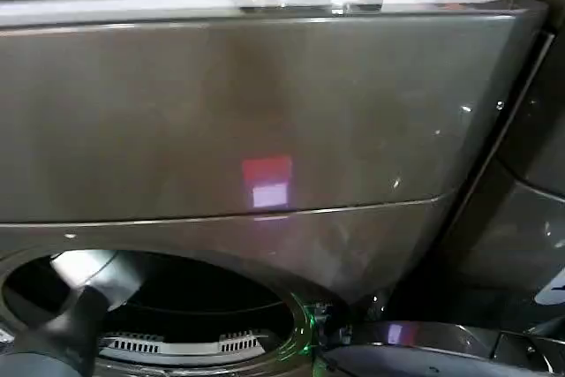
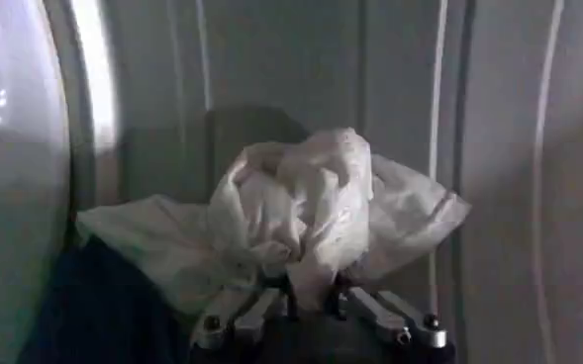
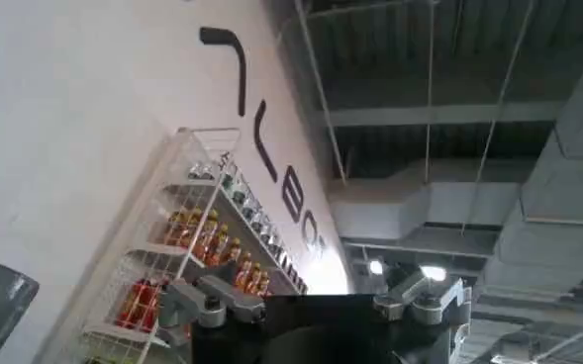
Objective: Grasp the clothes from the dryer.
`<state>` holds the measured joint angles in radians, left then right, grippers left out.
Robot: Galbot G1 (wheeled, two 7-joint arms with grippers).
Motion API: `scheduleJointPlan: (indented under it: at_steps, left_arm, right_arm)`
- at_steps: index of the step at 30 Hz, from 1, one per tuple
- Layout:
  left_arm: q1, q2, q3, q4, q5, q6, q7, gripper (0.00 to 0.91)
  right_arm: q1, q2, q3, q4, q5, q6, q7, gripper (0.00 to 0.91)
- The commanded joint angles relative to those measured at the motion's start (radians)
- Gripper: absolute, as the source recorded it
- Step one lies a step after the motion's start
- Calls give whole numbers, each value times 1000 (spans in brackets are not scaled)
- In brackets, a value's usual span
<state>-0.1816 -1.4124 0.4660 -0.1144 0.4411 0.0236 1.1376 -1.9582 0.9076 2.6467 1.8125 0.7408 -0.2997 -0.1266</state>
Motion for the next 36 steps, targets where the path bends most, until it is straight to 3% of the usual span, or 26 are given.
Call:
scheduleJointPlan:
  at_steps: [1, 12, 19, 36]
  left_arm:
    - [16, 7, -137, -89, -97, 54, -133, 0]
    - [127, 22, -373, -209, -261, 49, -424, 0]
    - [194, 14, -533, -258, -309, -6, -620, 0]
    - [415, 19, -662, -615, -568, -60, -986, 0]
  right_arm:
    - [6, -2, -7, 3, -2, 0, 2, 907]
    - [10, -2, -9, 1, -1, 2, 1, 907]
    - [13, -6, -11, -4, -1, 3, 1, 907]
    - [8, -6, -9, 2, -2, -4, 17, 907]
